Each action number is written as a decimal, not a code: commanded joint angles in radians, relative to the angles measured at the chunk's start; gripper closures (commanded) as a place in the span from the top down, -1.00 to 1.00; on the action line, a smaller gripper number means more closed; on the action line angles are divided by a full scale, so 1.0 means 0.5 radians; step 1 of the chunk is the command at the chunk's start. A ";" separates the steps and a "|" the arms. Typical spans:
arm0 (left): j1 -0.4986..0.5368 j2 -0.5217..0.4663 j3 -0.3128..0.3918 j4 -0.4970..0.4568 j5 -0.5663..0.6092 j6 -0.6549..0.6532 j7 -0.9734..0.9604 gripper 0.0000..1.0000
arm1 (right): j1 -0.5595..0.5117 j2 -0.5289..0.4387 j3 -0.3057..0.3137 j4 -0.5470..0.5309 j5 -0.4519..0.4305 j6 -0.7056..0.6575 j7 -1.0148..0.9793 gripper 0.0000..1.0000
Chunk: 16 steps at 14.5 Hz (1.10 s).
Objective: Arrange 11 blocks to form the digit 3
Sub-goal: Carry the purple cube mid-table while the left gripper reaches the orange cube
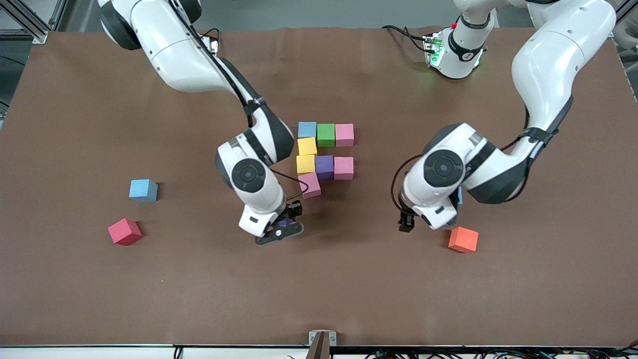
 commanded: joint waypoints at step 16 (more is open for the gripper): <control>0.051 0.017 0.492 0.110 0.063 0.202 1.886 0.98 | 0.253 0.262 -0.016 0.140 -0.021 0.004 0.120 -0.44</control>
